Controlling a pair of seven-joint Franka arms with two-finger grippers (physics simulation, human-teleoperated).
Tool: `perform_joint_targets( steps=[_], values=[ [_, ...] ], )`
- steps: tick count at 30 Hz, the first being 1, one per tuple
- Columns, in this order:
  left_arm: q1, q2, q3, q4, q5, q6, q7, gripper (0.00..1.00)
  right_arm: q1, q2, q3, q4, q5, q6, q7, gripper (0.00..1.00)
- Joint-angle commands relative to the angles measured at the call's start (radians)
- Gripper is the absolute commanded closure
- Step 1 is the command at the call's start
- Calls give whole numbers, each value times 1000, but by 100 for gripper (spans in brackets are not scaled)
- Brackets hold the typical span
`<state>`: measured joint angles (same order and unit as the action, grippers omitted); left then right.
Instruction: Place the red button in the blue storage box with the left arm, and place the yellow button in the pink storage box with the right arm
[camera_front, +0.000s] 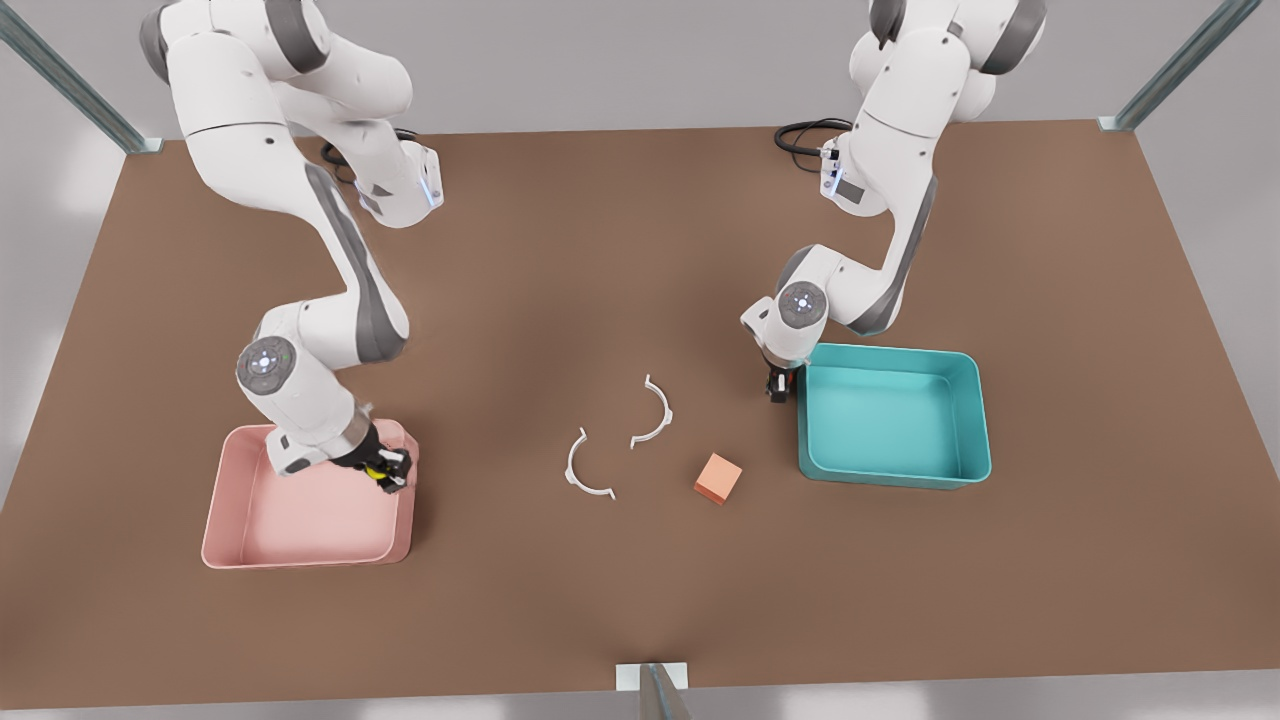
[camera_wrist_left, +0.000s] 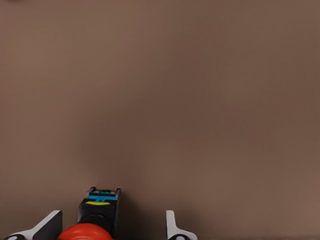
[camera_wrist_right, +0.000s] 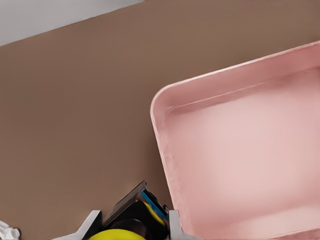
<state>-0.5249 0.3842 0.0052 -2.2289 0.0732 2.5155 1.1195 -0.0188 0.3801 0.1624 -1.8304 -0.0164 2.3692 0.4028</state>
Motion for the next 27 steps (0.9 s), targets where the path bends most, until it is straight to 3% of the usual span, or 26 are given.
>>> perform_joint_targets(
  steps=[1,2,4,7,8,9,11,13,16,18,19,20,23,27],
  values=[
    [0,2,4,-6,0,48,71,0,-62,14,-1,3,-11,-104,-364,51],
    [0,5,4,-11,0,55,69,0,-104,31,0,2,-11,-104,-416,51],
    [0,5,9,-17,0,63,71,22,-135,74,0,0,-11,-104,-447,49],
    [0,4,9,-17,0,63,71,30,-145,114,0,3,-11,-96,-441,40],
    [0,4,10,-17,0,63,71,34,-145,121,0,5,-11,-90,-435,13],
    [-1,1,9,-15,0,62,72,37,-144,125,0,28,-10,-96,-430,0],
    [-1,-7,10,-9,0,58,68,39,-138,123,0,91,-11,-113,-432,0],
    [-3,-27,9,-8,0,49,59,40,-119,112,17,302,-65,-338,-366,0],
    [-4,-36,9,9,0,20,52,45,-38,0,29,488,-102,-594,-271,0],
    [-4,-33,9,12,0,16,54,50,-75,-157,51,479,-100,-737,-285,0],
    [-4,-31,9,12,0,16,57,52,-41,-225,-6,399,-99,-754,-286,0],
    [-4,-33,9,14,0,16,56,52,77,-236,-115,341,-89,-757,-286,0],
    [-9,-102,6,89,-1,-159,22,52,46,-144,-98,441,-40,-788,-331,0],
    [0,-186,15,167,-9,-345,31,52,62,-152,-103,441,-42,-794,-318,0]
  ],
)
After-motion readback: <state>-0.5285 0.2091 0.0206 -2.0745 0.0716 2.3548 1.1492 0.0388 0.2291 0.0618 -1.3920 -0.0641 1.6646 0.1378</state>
